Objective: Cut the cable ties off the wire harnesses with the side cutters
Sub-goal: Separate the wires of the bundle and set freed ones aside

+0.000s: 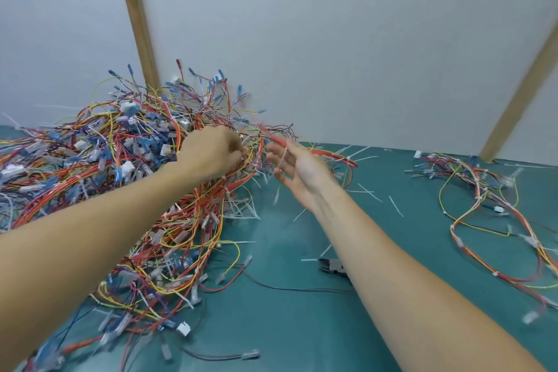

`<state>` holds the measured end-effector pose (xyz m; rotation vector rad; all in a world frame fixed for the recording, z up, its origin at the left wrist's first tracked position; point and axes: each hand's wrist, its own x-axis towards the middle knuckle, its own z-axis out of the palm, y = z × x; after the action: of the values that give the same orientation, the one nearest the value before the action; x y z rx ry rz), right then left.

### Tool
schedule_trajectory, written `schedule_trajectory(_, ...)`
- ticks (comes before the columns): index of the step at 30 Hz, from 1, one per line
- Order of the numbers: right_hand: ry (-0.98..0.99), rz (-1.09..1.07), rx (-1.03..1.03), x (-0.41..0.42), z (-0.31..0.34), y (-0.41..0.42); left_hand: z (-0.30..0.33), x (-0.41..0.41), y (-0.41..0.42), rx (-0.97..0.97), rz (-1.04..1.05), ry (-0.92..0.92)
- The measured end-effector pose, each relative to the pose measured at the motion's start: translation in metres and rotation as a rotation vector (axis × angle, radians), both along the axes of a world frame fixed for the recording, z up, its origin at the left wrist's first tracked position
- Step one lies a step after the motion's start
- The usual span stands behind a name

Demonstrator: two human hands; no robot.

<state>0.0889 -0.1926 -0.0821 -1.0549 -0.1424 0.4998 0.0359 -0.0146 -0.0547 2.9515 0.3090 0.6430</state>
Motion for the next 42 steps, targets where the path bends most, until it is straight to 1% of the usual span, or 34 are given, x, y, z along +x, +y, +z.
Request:
schedule_trajectory(2,0.002,-0.011,-0.116,-0.002,-0.006,0.002,-0.001,0.0,-0.001,-0.013,0.05,-0.252)
schedule_trajectory(3,0.01,0.001,-0.155,-0.003,-0.009,0.002,-0.001,0.001,-0.003,0.01,0.05,-0.358)
schedule_trajectory(4,0.019,0.031,-0.174,-0.005,-0.011,0.002,0.0,0.001,-0.008,0.091,0.013,-0.404)
schedule_trajectory(6,0.036,0.109,-0.16,-0.007,-0.013,0.003,-0.003,0.003,-0.017,0.365,-0.147,-0.328)
schedule_trajectory(7,0.045,0.121,-0.134,-0.006,-0.014,0.003,0.0,0.004,-0.016,0.399,-0.174,-0.301)
schedule_trajectory(10,0.082,0.024,-0.004,-0.003,-0.014,0.002,0.017,0.0,-0.002,0.096,-0.043,-0.305)
schedule_trajectory(12,0.095,0.003,0.1,-0.003,-0.012,0.002,0.011,-0.004,0.002,0.046,-0.122,-0.262)
schedule_trajectory(14,0.052,0.077,0.12,-0.006,-0.007,0.006,0.006,-0.012,-0.005,0.001,-0.229,-0.298)
schedule_trajectory(16,-0.093,0.126,-0.014,-0.009,-0.005,0.013,-0.001,-0.017,-0.014,0.086,-0.353,-0.238)
schedule_trajectory(17,-0.162,0.103,-0.111,-0.01,-0.004,0.016,-0.004,-0.017,-0.014,0.103,-0.376,-0.22)
schedule_trajectory(18,-0.202,0.059,-0.187,-0.01,-0.003,0.019,-0.005,-0.015,-0.011,0.067,-0.376,-0.222)
schedule_trajectory(21,-0.272,-0.002,-0.296,-0.008,-0.003,0.021,-0.01,-0.018,-0.005,-0.12,-0.272,-0.196)
schedule_trajectory(23,-0.294,0.043,-0.332,-0.008,-0.004,0.022,-0.012,-0.018,-0.001,-0.242,-0.252,-0.131)
schedule_trajectory(25,-0.317,0.096,-0.39,-0.009,-0.009,0.025,-0.01,-0.018,-0.001,-0.419,-0.258,-0.038)
schedule_trajectory(28,-0.348,0.027,-0.45,-0.007,-0.019,0.032,-0.006,-0.021,-0.005,-0.679,-0.203,0.106)
schedule_trajectory(30,-0.337,0.009,-0.466,-0.004,-0.023,0.037,-0.004,-0.023,-0.007,-0.79,-0.196,0.146)
schedule_trajectory(32,-0.32,0.035,-0.491,-0.002,-0.024,0.042,-0.002,-0.027,-0.008,-0.881,-0.177,0.183)
schedule_trajectory(34,-0.303,0.053,-0.509,0.0,-0.023,0.046,0.001,-0.029,-0.007,-0.912,-0.109,0.192)
schedule_trajectory(36,-0.249,0.035,-0.467,0.003,-0.018,0.049,0.0,-0.029,-0.005,-0.915,-0.026,0.173)
schedule_trajectory(38,-0.236,-0.017,-0.414,0.007,-0.013,0.05,-0.003,-0.026,-0.003,-0.89,0.034,0.206)
schedule_trajectory(40,-0.279,-0.043,-0.333,0.013,-0.004,0.05,-0.009,-0.024,-0.004,-0.811,0.081,0.273)
schedule_trajectory(42,-0.319,-0.027,-0.219,0.017,0.01,0.047,-0.016,-0.022,-0.006,-0.656,0.093,0.332)
